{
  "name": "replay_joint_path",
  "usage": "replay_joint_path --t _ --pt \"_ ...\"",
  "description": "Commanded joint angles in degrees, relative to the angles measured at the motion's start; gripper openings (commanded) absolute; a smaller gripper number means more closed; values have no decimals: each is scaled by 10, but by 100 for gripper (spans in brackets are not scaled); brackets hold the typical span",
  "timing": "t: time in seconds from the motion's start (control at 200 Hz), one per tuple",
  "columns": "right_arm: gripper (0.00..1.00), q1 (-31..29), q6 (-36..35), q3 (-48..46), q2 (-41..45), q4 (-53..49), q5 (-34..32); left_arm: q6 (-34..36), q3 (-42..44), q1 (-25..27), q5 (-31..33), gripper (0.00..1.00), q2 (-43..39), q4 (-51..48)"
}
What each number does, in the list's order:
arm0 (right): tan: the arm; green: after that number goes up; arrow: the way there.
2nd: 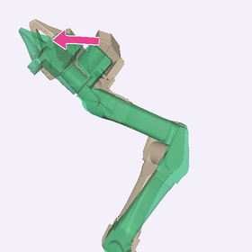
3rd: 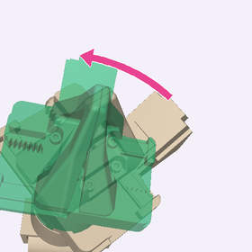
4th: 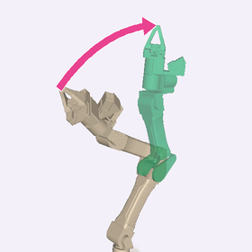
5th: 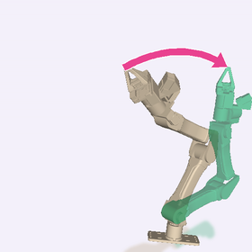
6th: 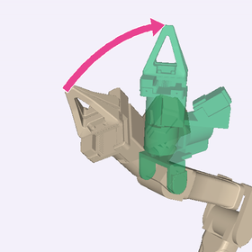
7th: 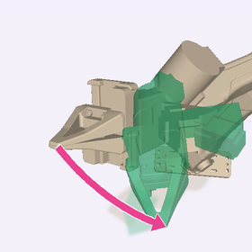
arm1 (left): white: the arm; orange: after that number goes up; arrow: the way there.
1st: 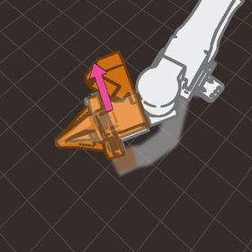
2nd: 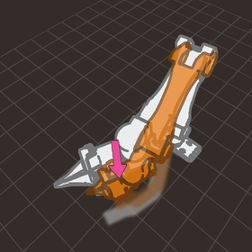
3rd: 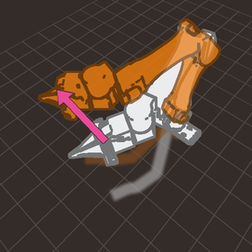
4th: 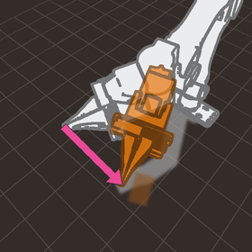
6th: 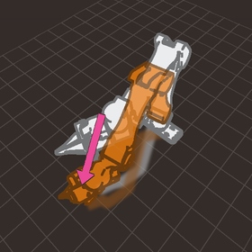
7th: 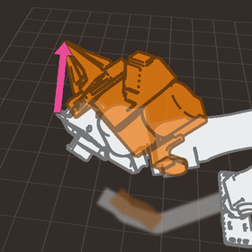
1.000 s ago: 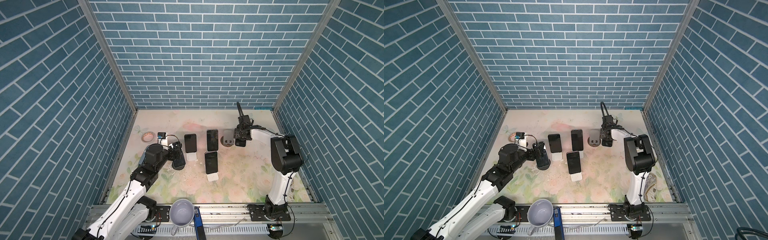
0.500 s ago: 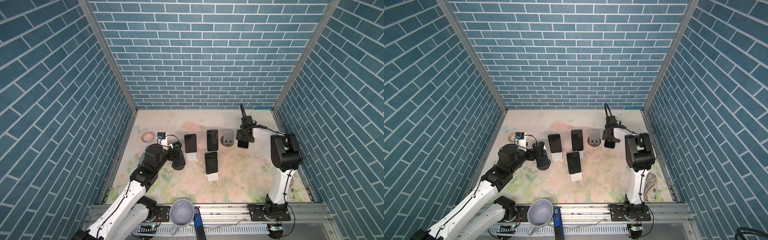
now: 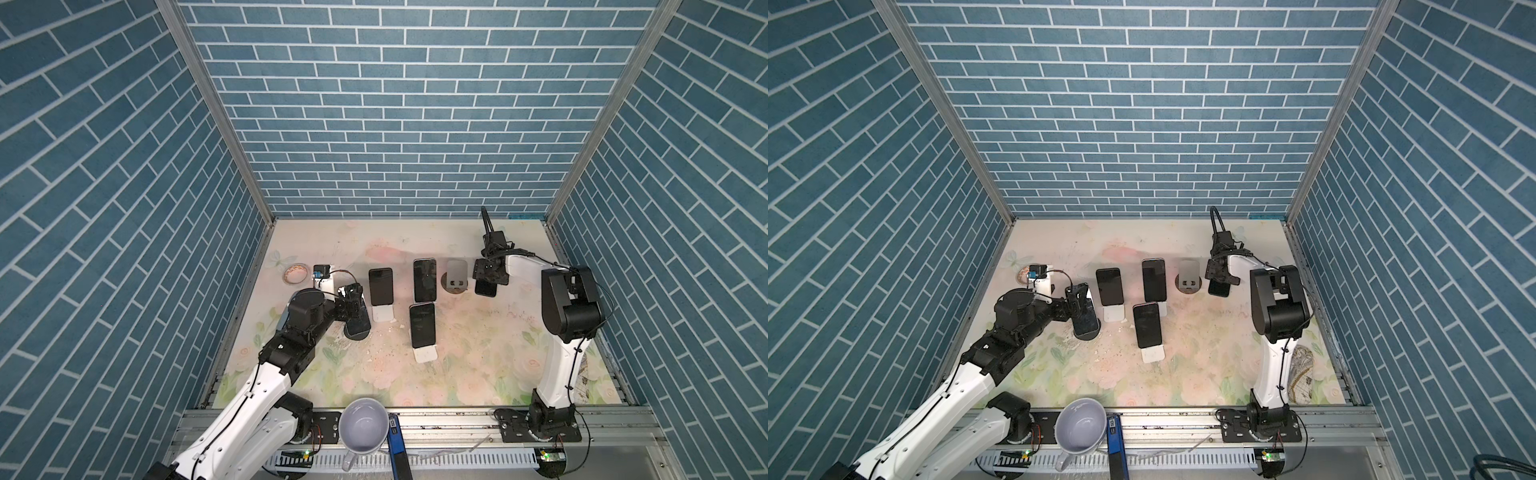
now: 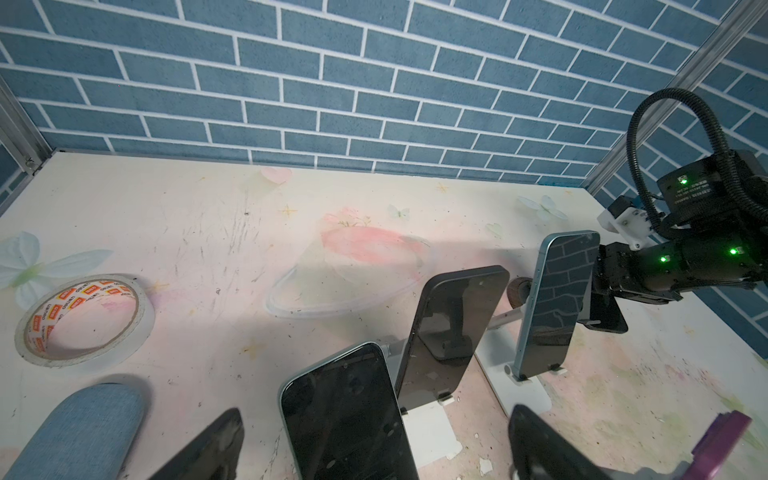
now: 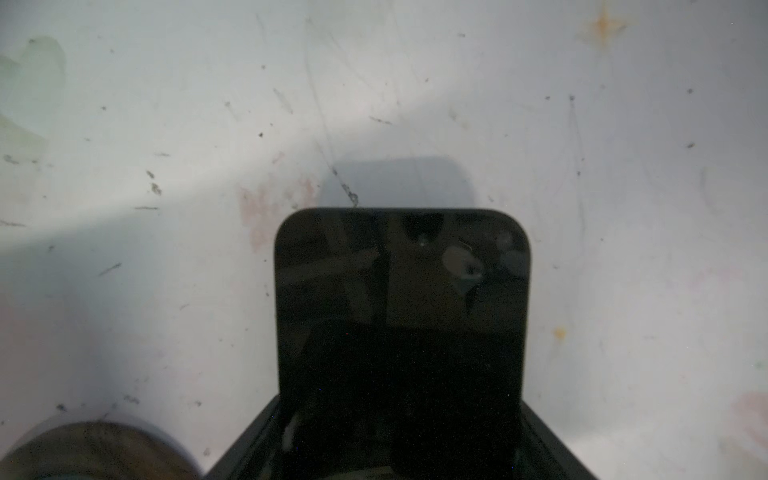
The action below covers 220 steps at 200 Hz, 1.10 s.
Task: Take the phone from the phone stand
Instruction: 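Lower the held phone onto the table beside the stand and open right gripper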
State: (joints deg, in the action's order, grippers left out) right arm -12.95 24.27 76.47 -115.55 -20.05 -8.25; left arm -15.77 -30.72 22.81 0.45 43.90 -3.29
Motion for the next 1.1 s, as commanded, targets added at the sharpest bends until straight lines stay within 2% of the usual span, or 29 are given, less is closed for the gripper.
replay_joint_path --t 0.0,0.715,1.095 --pt "70 2 22 -5 -14 -30 3 5 0 3 10 100 -12 -10" --pt "82 2 24 -17 20 -30 26 3 4 2 22 100 -18 -24" --pt "82 1 26 -30 119 -39 19 7 2 2 20 100 -16 -35"
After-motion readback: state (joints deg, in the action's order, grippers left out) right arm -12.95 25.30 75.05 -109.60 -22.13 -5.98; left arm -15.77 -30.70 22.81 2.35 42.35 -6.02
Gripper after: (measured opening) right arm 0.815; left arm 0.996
